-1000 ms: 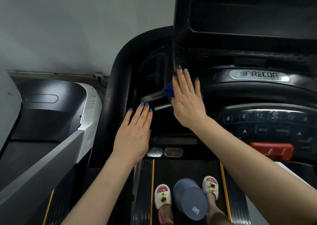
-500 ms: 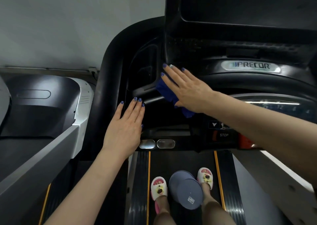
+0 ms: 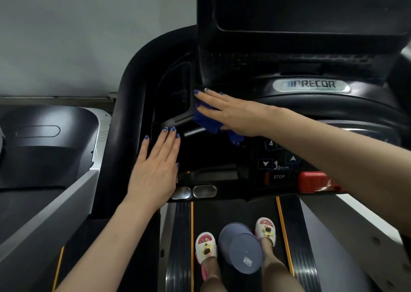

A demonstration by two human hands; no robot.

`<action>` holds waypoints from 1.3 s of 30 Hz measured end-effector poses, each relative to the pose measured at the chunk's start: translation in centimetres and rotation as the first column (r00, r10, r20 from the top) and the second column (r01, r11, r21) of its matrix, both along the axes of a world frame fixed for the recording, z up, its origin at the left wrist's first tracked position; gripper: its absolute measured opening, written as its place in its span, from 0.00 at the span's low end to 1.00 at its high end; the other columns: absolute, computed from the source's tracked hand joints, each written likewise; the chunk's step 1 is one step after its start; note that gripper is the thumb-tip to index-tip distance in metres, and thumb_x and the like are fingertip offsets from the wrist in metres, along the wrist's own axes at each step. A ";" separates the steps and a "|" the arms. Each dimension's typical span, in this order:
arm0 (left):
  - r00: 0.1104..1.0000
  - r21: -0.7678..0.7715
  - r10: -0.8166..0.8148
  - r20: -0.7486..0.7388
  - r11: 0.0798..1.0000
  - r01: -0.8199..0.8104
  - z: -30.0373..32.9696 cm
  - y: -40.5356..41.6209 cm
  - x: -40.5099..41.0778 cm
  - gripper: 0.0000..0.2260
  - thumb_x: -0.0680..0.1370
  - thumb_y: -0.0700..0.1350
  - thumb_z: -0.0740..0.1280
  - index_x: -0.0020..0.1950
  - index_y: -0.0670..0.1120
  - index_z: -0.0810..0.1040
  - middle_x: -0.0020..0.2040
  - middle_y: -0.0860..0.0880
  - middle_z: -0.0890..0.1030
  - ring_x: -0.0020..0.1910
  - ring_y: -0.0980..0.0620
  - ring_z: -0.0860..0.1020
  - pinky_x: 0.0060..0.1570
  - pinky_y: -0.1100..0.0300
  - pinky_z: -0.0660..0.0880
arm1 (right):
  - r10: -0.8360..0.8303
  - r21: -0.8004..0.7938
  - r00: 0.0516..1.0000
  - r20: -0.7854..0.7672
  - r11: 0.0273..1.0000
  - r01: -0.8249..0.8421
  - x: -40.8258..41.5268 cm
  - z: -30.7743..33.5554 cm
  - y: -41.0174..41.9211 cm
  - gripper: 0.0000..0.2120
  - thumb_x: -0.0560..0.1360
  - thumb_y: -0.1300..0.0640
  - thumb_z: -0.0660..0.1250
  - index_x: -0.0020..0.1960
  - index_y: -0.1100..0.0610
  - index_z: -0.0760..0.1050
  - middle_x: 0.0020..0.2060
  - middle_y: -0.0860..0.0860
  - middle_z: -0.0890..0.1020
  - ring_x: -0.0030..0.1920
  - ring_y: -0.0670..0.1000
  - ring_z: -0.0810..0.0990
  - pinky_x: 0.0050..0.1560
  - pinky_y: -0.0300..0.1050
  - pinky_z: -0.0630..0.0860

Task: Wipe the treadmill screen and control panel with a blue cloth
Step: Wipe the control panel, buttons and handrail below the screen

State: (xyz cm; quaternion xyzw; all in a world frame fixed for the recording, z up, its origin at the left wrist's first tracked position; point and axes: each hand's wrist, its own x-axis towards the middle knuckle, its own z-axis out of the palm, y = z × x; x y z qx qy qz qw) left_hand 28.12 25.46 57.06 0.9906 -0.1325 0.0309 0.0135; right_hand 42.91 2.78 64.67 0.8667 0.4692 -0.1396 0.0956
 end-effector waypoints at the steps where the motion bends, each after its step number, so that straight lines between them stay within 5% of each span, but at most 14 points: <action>1: 1.000 -0.031 -0.012 -0.012 0.999 0.012 0.1 -0.6 0.3 0.27 0.81 0.45 0.59 0.79 0.39 0.60 0.81 0.42 0.57 0.80 0.45 0.54 0.77 0.41 0.53 | 0.031 0.044 0.999 -0.027 0.999 -0.030 0.5 0.4 -0.4 0.33 0.82 0.60 0.62 0.81 0.55 0.49 0.80 0.54 0.39 0.80 0.53 0.40 0.79 0.50 0.49; 4: 0.998 -0.083 -0.052 -0.043 0.995 0.048 0.3 -2.4 0.9 0.30 0.79 0.45 0.65 0.79 0.40 0.60 0.81 0.43 0.57 0.80 0.46 0.55 0.77 0.43 0.54 | 0.093 0.150 0.995 -0.035 0.985 -0.086 2.0 2.0 -1.9 0.27 0.81 0.64 0.63 0.78 0.56 0.62 0.80 0.53 0.49 0.80 0.51 0.47 0.78 0.48 0.57; 9: 0.994 -0.167 -0.060 -0.087 0.985 0.045 -0.3 -4.5 1.9 0.30 0.80 0.44 0.64 0.80 0.40 0.57 0.82 0.43 0.53 0.81 0.47 0.51 0.78 0.45 0.53 | -0.013 0.113 0.975 -0.222 0.993 0.039 2.1 2.7 -3.7 0.31 0.80 0.56 0.62 0.80 0.52 0.54 0.80 0.49 0.45 0.78 0.44 0.40 0.77 0.38 0.44; 12: 0.994 -0.202 -0.048 -0.099 0.979 0.027 -0.7 -4.8 1.9 0.31 0.80 0.44 0.61 0.81 0.41 0.54 0.82 0.44 0.50 0.81 0.49 0.48 0.78 0.47 0.49 | -0.032 0.275 0.965 -0.262 0.955 0.106 1.8 1.4 -3.0 0.23 0.83 0.52 0.57 0.77 0.57 0.64 0.80 0.51 0.52 0.80 0.48 0.45 0.79 0.48 0.46; 15: 0.997 -0.206 -0.039 -0.069 0.978 0.024 -0.7 -4.8 2.1 0.29 0.81 0.47 0.54 0.81 0.42 0.54 0.82 0.44 0.52 0.81 0.50 0.49 0.78 0.47 0.51 | 0.057 0.461 0.981 -0.185 0.887 0.035 2.0 -0.7 -3.0 0.16 0.81 0.61 0.65 0.68 0.61 0.76 0.76 0.53 0.64 0.78 0.52 0.57 0.78 0.52 0.57; 18: 0.996 -0.239 -0.058 -0.069 0.970 0.040 -0.9 -5.1 2.6 0.29 0.81 0.50 0.49 0.82 0.43 0.52 0.83 0.46 0.50 0.81 0.52 0.47 0.79 0.49 0.48 | 0.175 0.450 0.959 -0.225 0.891 -0.057 2.9 -0.6 -5.1 0.15 0.78 0.66 0.68 0.63 0.61 0.79 0.73 0.55 0.70 0.77 0.54 0.62 0.77 0.51 0.59; 22: 0.994 -0.239 -0.061 -0.094 0.970 0.037 -1.7 -5.5 2.6 0.29 0.82 0.52 0.47 0.82 0.44 0.49 0.83 0.47 0.45 0.81 0.53 0.42 0.79 0.47 0.48 | 0.211 0.409 0.946 -0.246 0.907 -0.096 3.4 0.1 -7.0 0.15 0.81 0.58 0.63 0.66 0.58 0.78 0.75 0.51 0.68 0.78 0.51 0.59 0.78 0.50 0.56; 28: 0.991 -0.248 -0.097 -0.088 0.966 0.072 -1.9 -4.8 2.9 0.28 0.83 0.52 0.49 0.82 0.45 0.50 0.83 0.49 0.46 0.81 0.53 0.44 0.79 0.51 0.48 | 0.150 0.367 0.913 -0.380 0.930 0.000 3.6 1.2 -9.5 0.31 0.83 0.38 0.45 0.71 0.55 0.73 0.77 0.45 0.60 0.79 0.46 0.50 0.80 0.48 0.45; 35: 0.997 -0.172 -0.038 -0.070 0.985 0.025 -1.3 -6.0 2.6 0.29 0.83 0.54 0.50 0.82 0.45 0.50 0.83 0.47 0.48 0.81 0.52 0.44 0.79 0.51 0.42 | 0.163 0.382 0.880 -0.446 0.924 0.023 3.4 0.9 -10.4 0.21 0.84 0.48 0.45 0.75 0.49 0.60 0.78 0.46 0.61 0.80 0.46 0.47 0.79 0.47 0.39; 39: 0.996 -0.163 -0.056 -0.074 0.986 0.043 -0.9 -7.2 3.2 0.29 0.83 0.55 0.49 0.82 0.46 0.49 0.83 0.49 0.47 0.81 0.52 0.43 0.79 0.52 0.41 | 0.172 0.386 0.874 -0.454 0.922 0.019 4.1 1.2 -13.3 0.22 0.84 0.48 0.45 0.73 0.50 0.65 0.77 0.44 0.62 0.79 0.45 0.48 0.79 0.45 0.39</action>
